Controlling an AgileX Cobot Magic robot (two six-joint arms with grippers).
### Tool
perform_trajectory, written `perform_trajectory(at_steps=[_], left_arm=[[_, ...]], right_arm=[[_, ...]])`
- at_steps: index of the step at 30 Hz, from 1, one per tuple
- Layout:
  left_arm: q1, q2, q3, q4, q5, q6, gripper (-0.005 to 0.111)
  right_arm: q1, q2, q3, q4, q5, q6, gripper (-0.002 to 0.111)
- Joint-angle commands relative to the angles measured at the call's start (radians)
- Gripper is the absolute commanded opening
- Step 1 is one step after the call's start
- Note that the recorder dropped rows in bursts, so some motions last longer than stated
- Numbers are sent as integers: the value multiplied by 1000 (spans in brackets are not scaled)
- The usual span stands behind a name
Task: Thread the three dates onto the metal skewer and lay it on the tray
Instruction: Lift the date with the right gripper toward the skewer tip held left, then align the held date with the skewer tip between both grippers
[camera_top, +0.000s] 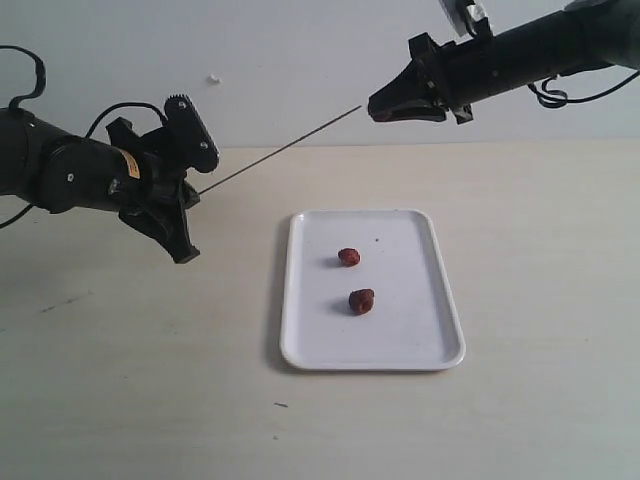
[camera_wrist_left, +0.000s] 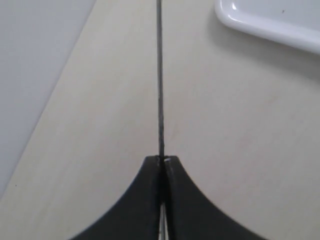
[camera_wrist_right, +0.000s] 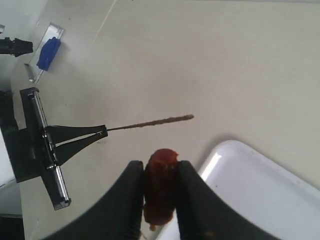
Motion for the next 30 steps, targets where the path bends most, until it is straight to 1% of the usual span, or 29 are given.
perform_trajectory(at_steps=[1, 5, 14, 21, 30], left_arm=[[-5, 0, 4, -10, -18, 1, 0], [-5, 0, 4, -10, -16, 1, 0], [-9, 0, 4, -10, -16, 1, 0], [-32, 0, 4, -10, -25, 1, 0], [-33, 0, 4, -10, -28, 1, 0]], right_arm=[[-5, -3, -2, 24, 0, -14, 23], [-7, -3, -2, 58, -22, -39, 23], [-11, -3, -2, 60, -93, -39, 23], [-11, -3, -2, 62, -97, -49, 23], [-11, -3, -2, 62, -97, -51, 23]])
